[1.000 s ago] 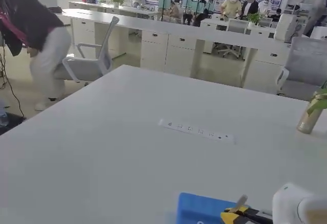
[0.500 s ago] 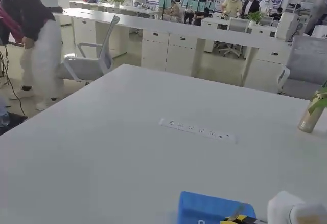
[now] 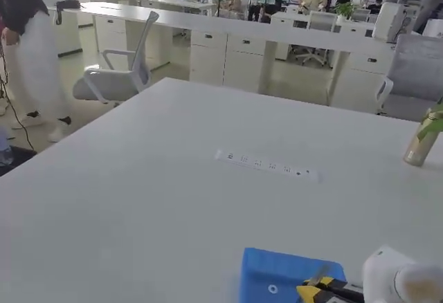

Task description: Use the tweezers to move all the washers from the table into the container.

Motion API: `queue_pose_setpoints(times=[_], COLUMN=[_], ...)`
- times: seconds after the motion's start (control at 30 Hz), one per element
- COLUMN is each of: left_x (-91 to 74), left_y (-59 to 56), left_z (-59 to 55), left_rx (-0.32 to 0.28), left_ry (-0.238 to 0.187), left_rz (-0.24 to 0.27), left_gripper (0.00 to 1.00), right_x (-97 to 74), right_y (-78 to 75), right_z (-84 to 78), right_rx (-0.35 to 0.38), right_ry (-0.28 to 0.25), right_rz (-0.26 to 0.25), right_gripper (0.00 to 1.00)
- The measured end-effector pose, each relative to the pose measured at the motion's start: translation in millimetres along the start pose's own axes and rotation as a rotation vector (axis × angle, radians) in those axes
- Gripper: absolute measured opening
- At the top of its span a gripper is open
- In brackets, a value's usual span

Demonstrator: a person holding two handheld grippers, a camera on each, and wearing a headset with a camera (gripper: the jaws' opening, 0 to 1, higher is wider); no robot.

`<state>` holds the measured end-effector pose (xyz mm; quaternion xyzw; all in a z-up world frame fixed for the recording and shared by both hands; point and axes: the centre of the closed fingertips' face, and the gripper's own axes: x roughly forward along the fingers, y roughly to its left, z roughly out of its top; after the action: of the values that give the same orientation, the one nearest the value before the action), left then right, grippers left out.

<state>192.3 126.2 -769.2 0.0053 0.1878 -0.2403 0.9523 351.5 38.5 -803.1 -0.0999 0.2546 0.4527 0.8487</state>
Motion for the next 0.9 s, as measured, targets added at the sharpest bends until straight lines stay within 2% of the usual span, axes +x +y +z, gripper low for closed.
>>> queue_pose_setpoints(times=[0.13,0.3,0.43,0.6,0.7,0.9], left_x=[-0.2,0.0,-0.4,-0.2,-0.2,-0.9], left_y=[0.5,-1.3,1.6,1.0,1.0,1.3], left_z=[-0.8,-0.8,-1.5,-1.5,-1.8,0.7], left_rx=[0.0,0.001,0.001,0.0,0.0,-0.002], left_ry=[0.004,0.005,0.009,0.01,0.013,0.006], left_rz=[0.003,-0.007,0.012,0.011,0.012,0.016], left_gripper=[0.89,0.87,0.88,0.88,0.88,0.88], right_x=[-4.9,-15.6,-22.3,-28.1,-33.3,-35.3], right_y=[-0.6,7.6,19.8,44.0,63.1,83.0], right_z=[16.2,39.2,45.1,32.9,25.6,4.5], right_rx=[-0.013,-0.025,-0.025,-0.06,-0.011,0.011], right_ry=[-0.056,-0.135,-0.161,-0.144,-0.134,-0.1], right_rz=[-0.009,0.002,0.028,0.075,0.134,0.162], right_gripper=[0.03,0.03,0.03,0.03,0.03,0.03])
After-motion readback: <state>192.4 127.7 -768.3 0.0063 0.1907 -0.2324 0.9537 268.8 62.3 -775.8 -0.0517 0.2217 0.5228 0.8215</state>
